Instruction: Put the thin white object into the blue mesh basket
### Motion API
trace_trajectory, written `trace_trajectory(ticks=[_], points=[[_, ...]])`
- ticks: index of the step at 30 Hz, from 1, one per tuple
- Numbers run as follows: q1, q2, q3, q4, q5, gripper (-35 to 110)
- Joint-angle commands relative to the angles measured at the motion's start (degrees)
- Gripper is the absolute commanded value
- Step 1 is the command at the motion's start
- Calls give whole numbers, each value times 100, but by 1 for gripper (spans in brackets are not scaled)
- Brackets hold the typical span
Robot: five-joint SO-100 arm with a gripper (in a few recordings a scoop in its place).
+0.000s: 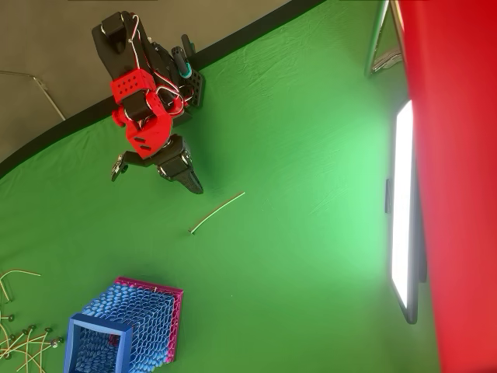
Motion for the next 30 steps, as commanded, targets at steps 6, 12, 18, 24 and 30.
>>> trace_trajectory(ticks=[6,12,18,24,30], points=[[246,-1477,-1125,-378,-1134,1],[316,-2575,-1863,-167,-1661,1],[501,-3744,-2804,193,-1925,1],[729,-4772,-3577,598,-2136,1],[993,-5449,-4096,905,-2391,6]])
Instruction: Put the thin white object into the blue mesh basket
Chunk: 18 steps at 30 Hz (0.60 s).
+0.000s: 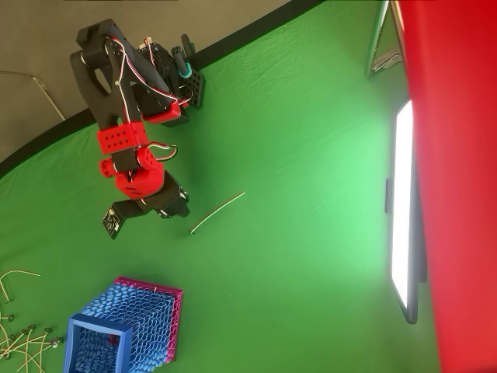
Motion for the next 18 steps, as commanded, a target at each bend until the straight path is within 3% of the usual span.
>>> trace_trajectory(ticks=[1,18], points=[[105,-220,-396,88,-158,6],[369,-1538,-1037,18,-800,13]])
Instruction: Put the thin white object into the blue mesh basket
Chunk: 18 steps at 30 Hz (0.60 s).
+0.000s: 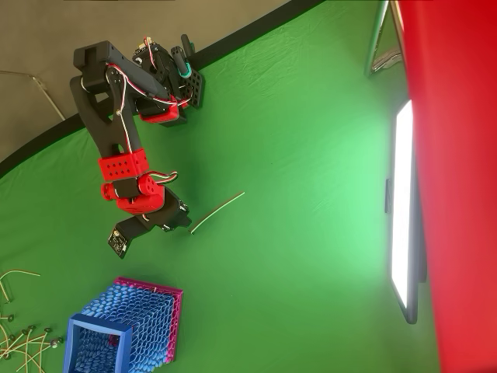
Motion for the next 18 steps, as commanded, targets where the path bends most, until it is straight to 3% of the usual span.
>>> trace_trajectory(ticks=[1,18], points=[[62,-176,-316,-53,-70,13],[308,-1354,-958,-510,-422,13]])
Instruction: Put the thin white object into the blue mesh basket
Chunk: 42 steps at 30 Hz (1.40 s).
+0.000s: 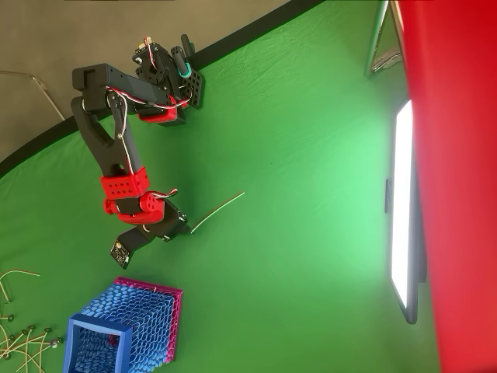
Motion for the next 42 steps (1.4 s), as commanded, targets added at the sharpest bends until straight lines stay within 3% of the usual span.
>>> trace_trajectory(ticks=[1,42], points=[[-18,-123,-316,-70,-18,13],[-246,-1345,-1195,202,-35,11]])
